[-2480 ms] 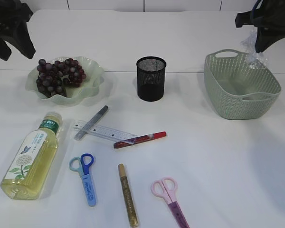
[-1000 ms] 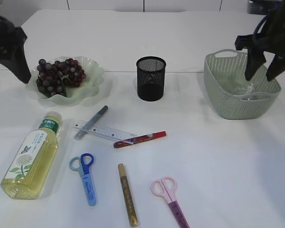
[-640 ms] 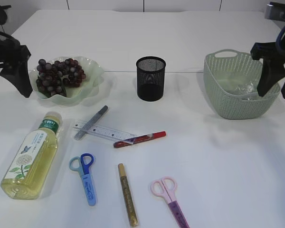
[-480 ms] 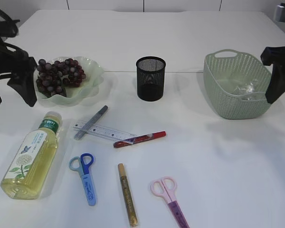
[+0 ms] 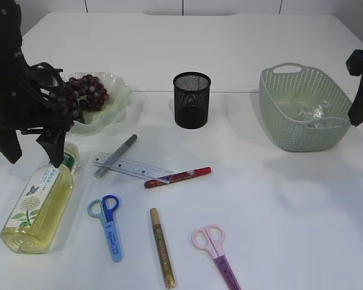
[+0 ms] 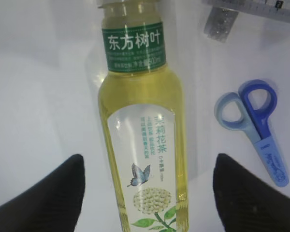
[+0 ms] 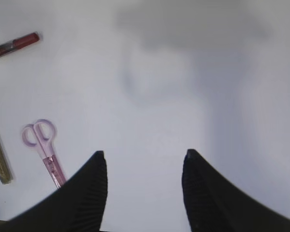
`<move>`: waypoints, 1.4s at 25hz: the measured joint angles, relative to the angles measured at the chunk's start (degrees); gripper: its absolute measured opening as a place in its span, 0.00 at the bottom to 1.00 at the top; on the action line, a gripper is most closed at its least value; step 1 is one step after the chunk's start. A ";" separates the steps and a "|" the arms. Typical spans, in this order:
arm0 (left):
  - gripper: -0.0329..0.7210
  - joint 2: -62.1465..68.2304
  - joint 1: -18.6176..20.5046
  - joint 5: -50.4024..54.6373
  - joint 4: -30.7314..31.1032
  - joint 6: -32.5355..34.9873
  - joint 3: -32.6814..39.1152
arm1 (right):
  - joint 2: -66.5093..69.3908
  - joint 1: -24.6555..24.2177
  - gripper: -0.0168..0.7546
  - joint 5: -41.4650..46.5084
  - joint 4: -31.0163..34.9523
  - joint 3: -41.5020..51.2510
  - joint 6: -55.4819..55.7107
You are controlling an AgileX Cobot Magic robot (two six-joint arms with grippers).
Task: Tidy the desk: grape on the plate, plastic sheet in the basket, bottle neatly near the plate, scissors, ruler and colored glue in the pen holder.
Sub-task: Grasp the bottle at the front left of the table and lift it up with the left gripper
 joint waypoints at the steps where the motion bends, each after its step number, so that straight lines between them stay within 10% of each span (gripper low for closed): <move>1: 0.84 0.40 -0.05 -0.11 0.78 -0.37 0.00 | 0.00 0.00 0.55 0.00 0.00 0.00 0.00; 35: 0.78 11.66 -0.28 -3.57 -1.35 -1.27 0.00 | 0.00 0.00 0.55 0.00 -0.10 0.00 -0.37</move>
